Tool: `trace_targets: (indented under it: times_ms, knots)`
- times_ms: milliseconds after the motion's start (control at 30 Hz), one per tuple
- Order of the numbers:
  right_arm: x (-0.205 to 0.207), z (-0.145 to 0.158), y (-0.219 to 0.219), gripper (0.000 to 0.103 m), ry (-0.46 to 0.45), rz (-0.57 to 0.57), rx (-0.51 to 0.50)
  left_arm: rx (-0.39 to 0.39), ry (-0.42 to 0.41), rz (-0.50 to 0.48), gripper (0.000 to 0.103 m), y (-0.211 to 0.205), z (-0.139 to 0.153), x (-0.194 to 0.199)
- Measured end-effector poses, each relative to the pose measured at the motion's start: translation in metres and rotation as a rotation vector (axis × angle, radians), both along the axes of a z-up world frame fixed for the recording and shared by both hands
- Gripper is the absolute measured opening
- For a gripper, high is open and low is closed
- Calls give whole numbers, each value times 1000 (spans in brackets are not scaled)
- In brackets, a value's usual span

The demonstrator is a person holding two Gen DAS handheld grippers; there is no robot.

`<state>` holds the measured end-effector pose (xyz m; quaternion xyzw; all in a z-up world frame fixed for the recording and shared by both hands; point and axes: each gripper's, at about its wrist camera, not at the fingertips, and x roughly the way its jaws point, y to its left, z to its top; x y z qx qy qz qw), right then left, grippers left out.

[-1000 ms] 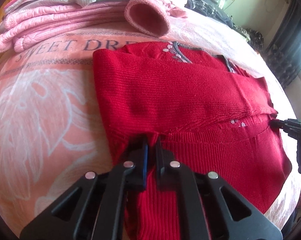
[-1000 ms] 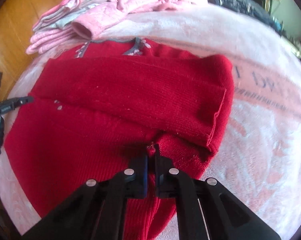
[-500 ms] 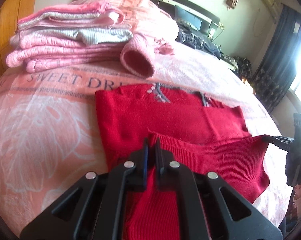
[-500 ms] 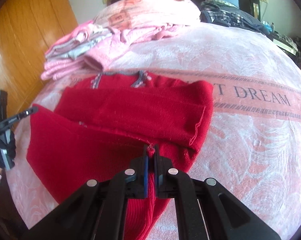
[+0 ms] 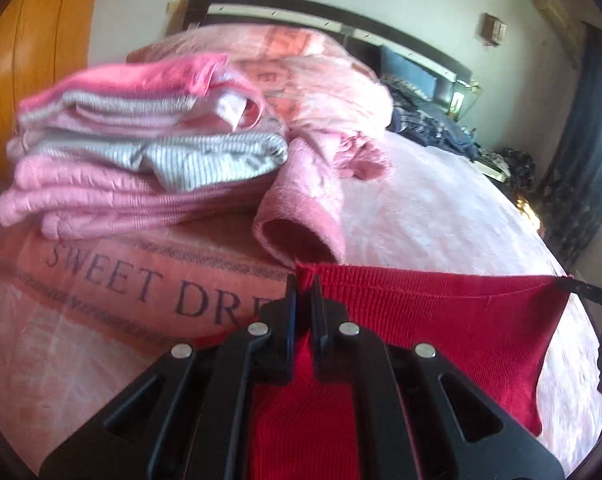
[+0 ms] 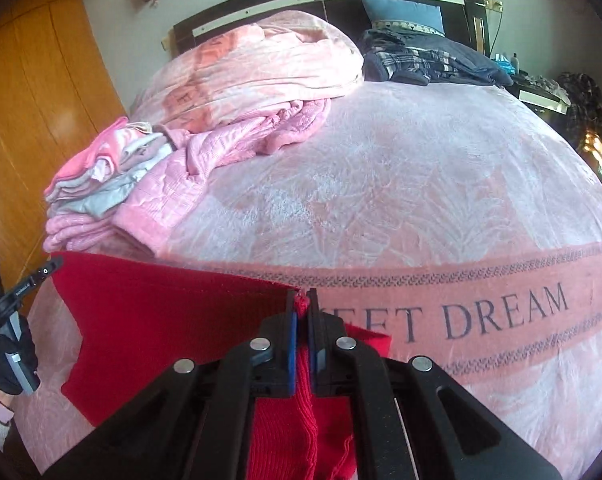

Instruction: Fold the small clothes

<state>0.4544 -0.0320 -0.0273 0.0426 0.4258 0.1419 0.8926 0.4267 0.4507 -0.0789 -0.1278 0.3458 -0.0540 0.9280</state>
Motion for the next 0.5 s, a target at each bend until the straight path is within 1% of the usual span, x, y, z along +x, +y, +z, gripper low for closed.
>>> trace_targets:
  times_ms: [133,300,367,400,467,500]
  knots:
    - [40,-30,20,4,48,-12,-80,-42,106,44,4,5,-40,37]
    - [57,-79,20,4,146,-56,-120,-22,227,70,5,5,-83,59]
    - [60,-94,16,4,178,-67,-114,-10,269,78,6,6,-97,65]
    - [61,-99,16,4,189,-72,-118,-3,283,79,9,6,-102,67]
    - [63,-111,16,6,219,-74,-134,-8,278,78,10,6,-107,66]
    - [63,-116,17,10,231,-74,-155,-14,279,80,10,7,-106,65]
